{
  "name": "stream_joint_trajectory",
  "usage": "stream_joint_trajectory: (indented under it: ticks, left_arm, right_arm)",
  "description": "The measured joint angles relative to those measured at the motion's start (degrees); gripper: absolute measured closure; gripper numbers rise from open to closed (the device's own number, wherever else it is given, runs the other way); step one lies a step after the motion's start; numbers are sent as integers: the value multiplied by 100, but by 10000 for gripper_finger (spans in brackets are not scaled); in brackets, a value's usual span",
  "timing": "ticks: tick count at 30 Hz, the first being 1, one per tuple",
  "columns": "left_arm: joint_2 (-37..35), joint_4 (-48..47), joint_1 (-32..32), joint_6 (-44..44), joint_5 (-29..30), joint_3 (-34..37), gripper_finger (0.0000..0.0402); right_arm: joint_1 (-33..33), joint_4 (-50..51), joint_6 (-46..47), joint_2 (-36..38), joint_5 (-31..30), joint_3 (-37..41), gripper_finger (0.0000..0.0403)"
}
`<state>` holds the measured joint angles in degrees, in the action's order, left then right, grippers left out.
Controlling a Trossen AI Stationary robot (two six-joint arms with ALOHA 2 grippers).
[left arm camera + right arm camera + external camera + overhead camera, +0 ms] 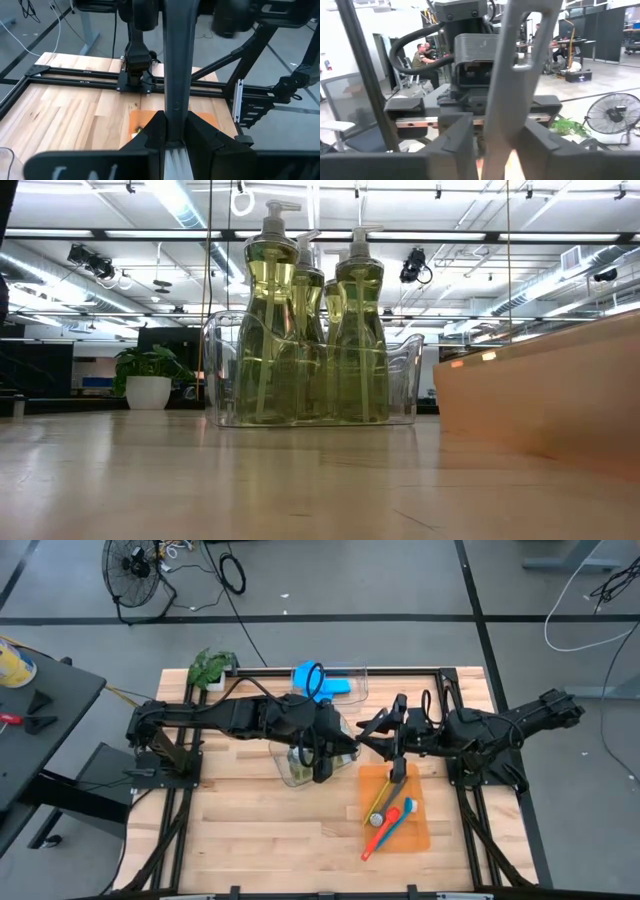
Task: Pick & Place Kitchen Sink Supplies
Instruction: Put the gray dish brush into the orange bin
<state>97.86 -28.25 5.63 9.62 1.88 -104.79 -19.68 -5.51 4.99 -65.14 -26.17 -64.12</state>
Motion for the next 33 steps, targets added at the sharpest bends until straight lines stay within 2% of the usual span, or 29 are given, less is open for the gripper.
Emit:
stream_joint_trajectory:
  ticks: [4, 7, 11, 14, 21, 26, 29, 33]
  left_arm:
    - [0, 7, 0, -55, 4, 0, 341]
    - [0, 7, -18, -118, 19, 0, 326]
    - [0, 15, -34, -120, 17, 0, 300]
    - [0, -41, -50, 37, 100, 0, 274]
    - [-116, -375, -63, 33, 326, 7, 171]
    - [-518, -827, -128, 225, 323, 7, 128]
    - [-819, -1141, -177, 312, 334, 7, 127]
    - [-1181, -1620, -173, 275, 471, 4, 139]
  right_arm:
    - [1, 1, -34, 0, -39, 0, 312]
    - [0, 0, -134, 0, -37, 0, 340]
    - [0, 3, -330, 0, -35, 2, 340]
    - [-2, 3, -400, 0, -35, 0, 325]
    - [-2, 162, -531, 61, 0, 2, 329]
    - [-2, 1111, -88, 268, 23, 2, 332]
    - [-11, 1938, 290, 415, 137, 2, 330]
    - [-59, 3004, 537, 509, 606, 2, 329]
